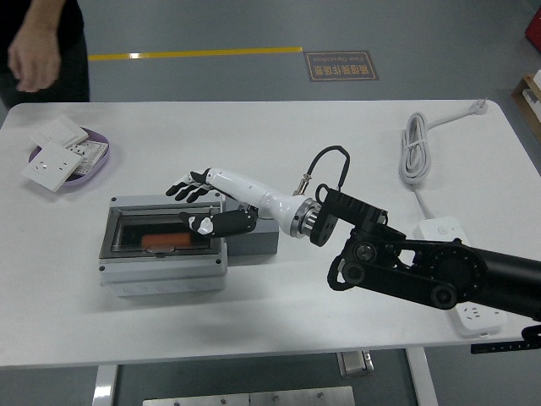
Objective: Pick up the cylinder from the cube,place it in the box,flap close box
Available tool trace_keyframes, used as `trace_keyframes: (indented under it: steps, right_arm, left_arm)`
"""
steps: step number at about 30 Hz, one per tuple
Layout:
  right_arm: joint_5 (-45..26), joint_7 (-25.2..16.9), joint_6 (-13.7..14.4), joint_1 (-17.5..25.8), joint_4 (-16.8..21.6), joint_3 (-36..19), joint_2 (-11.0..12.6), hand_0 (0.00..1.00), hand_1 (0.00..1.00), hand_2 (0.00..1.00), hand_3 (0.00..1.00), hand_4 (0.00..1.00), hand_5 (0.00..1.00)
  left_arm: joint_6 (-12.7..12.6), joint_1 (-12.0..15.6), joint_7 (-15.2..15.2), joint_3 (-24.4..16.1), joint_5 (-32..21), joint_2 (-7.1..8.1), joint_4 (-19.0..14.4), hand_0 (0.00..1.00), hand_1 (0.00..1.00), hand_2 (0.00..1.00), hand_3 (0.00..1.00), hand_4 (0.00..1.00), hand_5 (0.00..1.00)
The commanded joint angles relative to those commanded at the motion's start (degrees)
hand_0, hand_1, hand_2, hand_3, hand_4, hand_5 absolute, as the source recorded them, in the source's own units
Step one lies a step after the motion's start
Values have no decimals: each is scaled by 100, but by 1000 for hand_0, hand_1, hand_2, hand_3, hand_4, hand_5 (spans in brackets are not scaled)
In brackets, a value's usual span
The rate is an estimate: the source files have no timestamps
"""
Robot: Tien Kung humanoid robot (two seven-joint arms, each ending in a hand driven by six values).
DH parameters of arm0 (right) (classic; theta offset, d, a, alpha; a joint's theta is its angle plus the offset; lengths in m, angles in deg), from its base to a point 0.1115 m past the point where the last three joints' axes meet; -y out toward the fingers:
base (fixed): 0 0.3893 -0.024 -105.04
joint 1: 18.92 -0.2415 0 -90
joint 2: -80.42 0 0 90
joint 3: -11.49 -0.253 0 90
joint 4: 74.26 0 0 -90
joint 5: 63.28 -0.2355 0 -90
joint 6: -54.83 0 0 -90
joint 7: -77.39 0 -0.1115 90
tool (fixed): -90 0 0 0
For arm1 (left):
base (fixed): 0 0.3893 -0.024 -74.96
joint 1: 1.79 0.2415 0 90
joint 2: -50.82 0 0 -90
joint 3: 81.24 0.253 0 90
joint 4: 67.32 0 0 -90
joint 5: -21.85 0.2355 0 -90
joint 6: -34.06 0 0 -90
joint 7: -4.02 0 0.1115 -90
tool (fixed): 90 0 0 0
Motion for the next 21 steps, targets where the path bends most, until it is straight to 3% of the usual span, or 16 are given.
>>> trace_keyframes:
  steps: [6, 12, 21]
  right_arm:
    - [543, -10, 59, 548, -73, -786, 182, 768, 697, 744, 743, 455, 371]
    - [961, -293, 145, 1364, -190, -1732, 161, 766, 697, 742, 742, 484, 359]
    - [-89, -1279, -30, 2795, -284, -3123, -228, 769, 693, 736, 722, 497, 363]
  left_arm:
    - [1, -2, -11, -23, 41, -44, 0, 923, 852, 854, 951, 2, 2]
    - [-9, 24, -35, -24, 28, -91, 0, 923, 852, 854, 951, 2, 2]
    - [-23, 70, -48, 24, -65, -161, 0, 923, 852, 854, 951, 2, 2]
